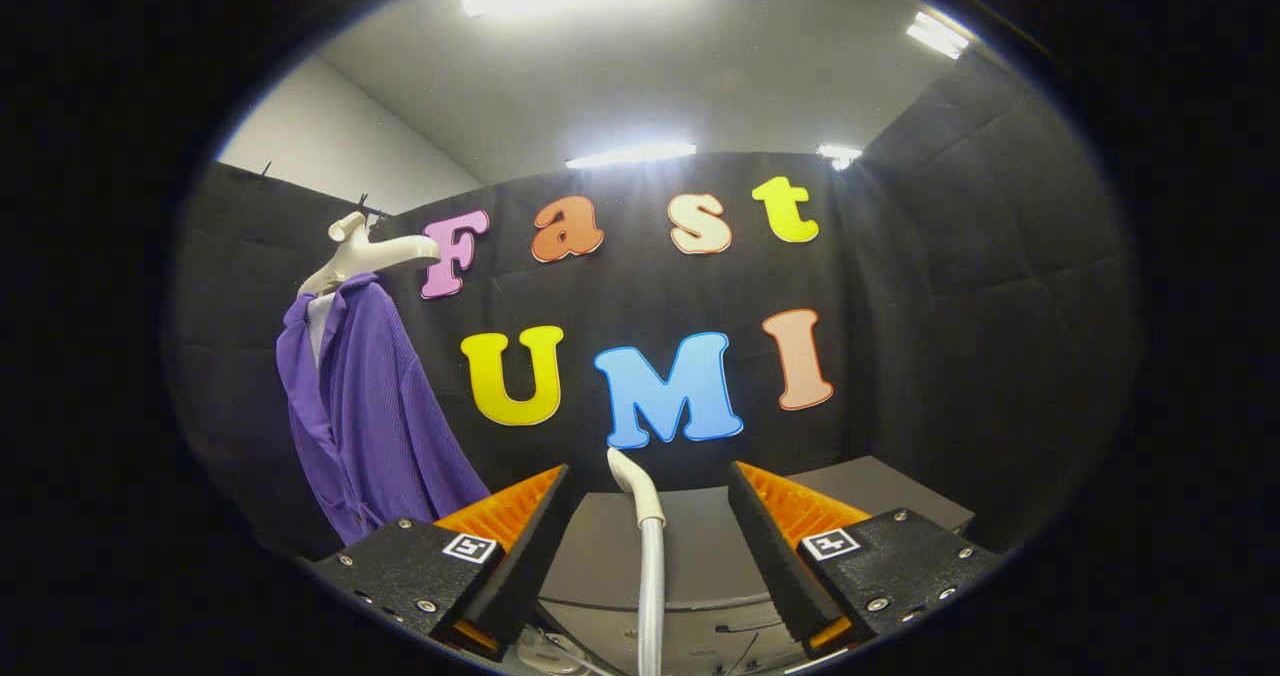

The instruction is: Iron the clothes twice with a garment steamer, once on the left side and once on the right side.

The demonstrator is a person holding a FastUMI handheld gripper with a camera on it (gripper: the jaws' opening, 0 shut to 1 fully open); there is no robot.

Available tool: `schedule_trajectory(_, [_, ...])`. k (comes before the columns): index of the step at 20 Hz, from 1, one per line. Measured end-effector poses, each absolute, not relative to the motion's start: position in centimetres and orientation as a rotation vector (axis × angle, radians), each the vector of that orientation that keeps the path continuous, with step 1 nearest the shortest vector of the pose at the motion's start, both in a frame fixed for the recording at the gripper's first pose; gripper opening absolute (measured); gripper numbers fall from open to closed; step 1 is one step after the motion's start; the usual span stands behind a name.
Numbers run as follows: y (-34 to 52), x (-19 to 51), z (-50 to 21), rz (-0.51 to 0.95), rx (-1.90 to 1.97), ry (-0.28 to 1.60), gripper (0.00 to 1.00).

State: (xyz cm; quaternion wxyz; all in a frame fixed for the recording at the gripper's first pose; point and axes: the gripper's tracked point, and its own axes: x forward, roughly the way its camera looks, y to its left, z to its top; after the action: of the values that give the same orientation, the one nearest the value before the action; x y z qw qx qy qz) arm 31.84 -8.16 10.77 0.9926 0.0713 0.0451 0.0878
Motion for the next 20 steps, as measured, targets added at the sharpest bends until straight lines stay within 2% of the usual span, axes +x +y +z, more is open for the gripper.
schedule_trajectory(8, [-7.2, 41.9, 9.0, 0.222, 0.186, 0.184, 0.94])
schedule_trajectory(20, [-2.8, 51.8, 0.4, 0.377, 0.340, 0.512, 0.95])
